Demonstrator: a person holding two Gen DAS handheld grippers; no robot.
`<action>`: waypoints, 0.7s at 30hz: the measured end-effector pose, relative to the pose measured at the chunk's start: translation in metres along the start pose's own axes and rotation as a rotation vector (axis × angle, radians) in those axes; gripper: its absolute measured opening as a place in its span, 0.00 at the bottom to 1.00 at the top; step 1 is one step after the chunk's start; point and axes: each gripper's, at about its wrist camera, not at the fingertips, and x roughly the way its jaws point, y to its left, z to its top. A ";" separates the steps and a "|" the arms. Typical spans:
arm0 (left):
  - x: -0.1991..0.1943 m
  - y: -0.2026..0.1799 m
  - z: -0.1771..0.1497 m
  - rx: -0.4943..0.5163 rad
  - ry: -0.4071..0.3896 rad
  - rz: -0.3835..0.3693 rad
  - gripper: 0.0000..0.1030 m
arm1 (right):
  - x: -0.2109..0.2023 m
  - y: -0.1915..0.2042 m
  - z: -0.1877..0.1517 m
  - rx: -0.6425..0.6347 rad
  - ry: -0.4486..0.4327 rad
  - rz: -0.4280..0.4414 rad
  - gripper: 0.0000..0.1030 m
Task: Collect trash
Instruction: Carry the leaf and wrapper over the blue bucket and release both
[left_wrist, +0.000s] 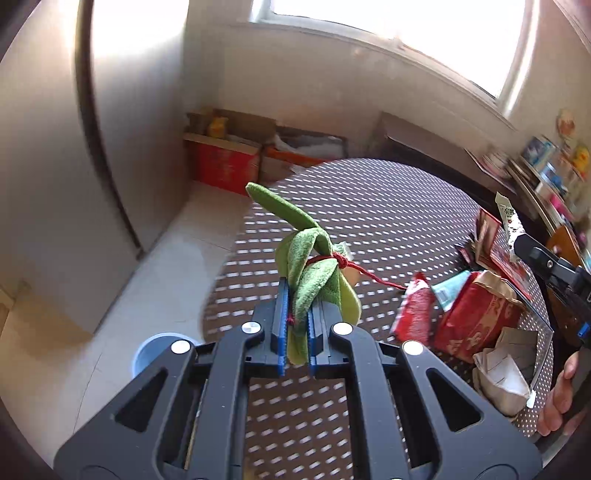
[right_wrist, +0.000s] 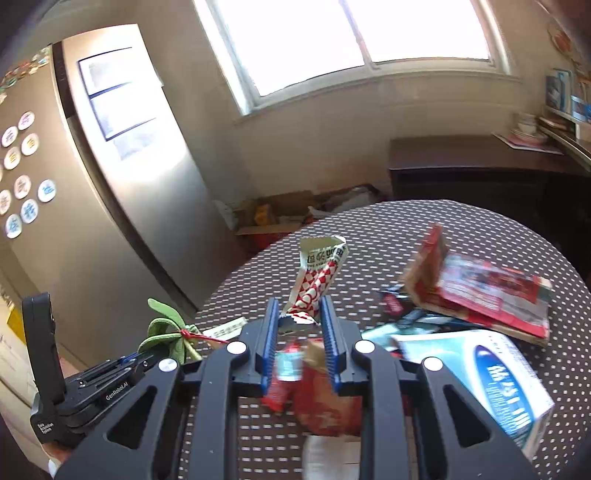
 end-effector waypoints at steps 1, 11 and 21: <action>-0.006 0.006 -0.002 -0.007 -0.013 0.021 0.08 | 0.001 0.009 0.000 -0.012 0.001 0.015 0.22; -0.056 0.090 -0.025 -0.138 -0.066 0.170 0.08 | 0.022 0.110 -0.016 -0.145 0.083 0.213 0.22; -0.090 0.170 -0.059 -0.251 -0.060 0.289 0.08 | 0.043 0.206 -0.058 -0.275 0.187 0.351 0.22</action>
